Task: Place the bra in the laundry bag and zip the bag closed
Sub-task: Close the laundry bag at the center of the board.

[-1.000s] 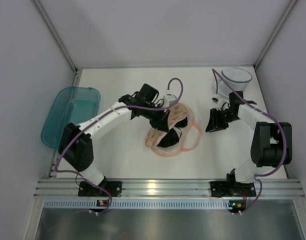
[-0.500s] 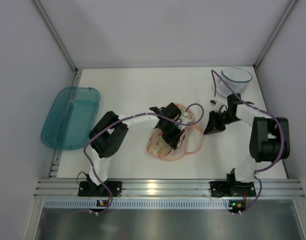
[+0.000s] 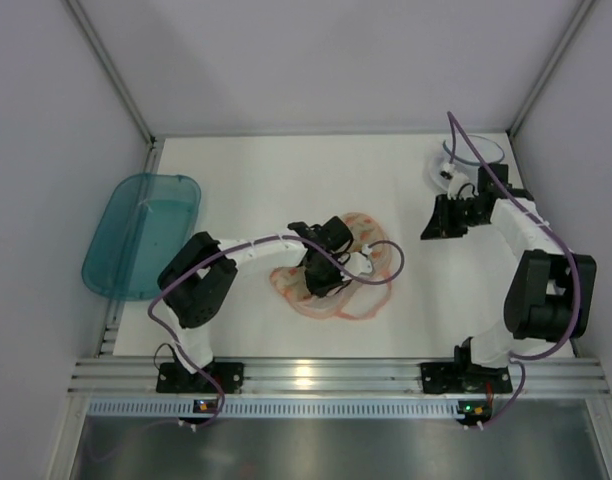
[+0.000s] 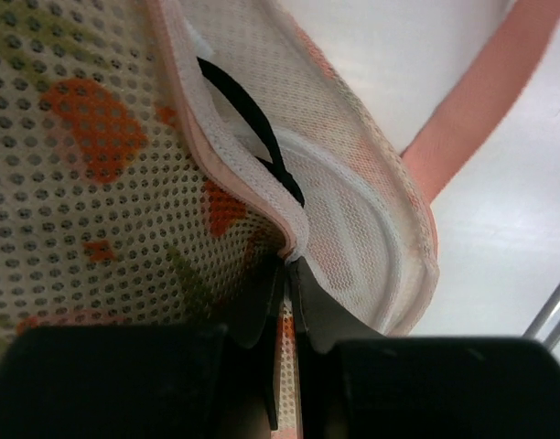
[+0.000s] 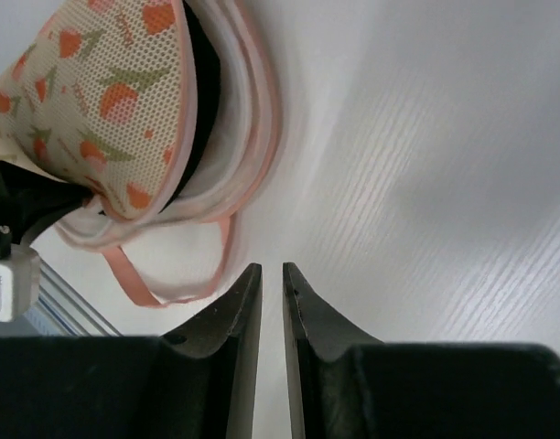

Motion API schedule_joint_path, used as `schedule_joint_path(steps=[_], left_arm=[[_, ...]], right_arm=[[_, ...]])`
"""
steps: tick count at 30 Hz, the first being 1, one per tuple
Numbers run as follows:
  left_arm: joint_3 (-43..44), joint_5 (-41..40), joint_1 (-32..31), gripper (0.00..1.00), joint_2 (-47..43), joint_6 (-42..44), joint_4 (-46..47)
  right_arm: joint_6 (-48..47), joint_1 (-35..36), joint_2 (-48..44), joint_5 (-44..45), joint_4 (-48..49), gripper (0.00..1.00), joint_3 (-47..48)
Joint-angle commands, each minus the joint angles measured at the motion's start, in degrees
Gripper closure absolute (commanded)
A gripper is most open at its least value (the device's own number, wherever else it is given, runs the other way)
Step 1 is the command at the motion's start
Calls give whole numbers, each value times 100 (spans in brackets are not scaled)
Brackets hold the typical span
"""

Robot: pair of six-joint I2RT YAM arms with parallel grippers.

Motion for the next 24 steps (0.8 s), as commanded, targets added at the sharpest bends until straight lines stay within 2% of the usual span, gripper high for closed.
schedule_joint_path(steps=[1, 5, 9, 10, 11, 13, 14, 18, 20, 24], left_arm=[[-231, -819, 82, 86, -427, 1237, -502], [41, -546, 91, 66, -1023, 1431, -503], [279, -634, 91, 62, -1560, 1361, -503], [270, -660, 91, 61, -1709, 1318, -503], [235, -608, 91, 50, -2041, 1221, -503], [69, -407, 100, 46, -2386, 1159, -669], [-28, -284, 91, 46, -2709, 1081, -722], [-494, 418, 82, 46, -3169, 1194, -1318], [-835, 604, 82, 47, -3152, 1447, -1697], [-1215, 904, 47, 48, -2845, 1361, -1698]], right_arm=[[191, -44, 368, -187, -85, 84, -101], [553, -35, 570, -522, 319, 84, -155], [659, -35, 439, -549, 609, 81, 301], [737, -26, 404, -566, 706, 77, 459], [773, -17, 438, -558, 733, 73, 870], [747, 79, 561, -523, 637, 68, 1372], [738, 140, 753, -496, 602, 67, 1871], [852, 536, 1176, -400, 723, 64, 2683], [923, 1027, 1343, -189, 969, 64, 2842], [870, 1783, 1695, 189, 1207, 56, 3062]])
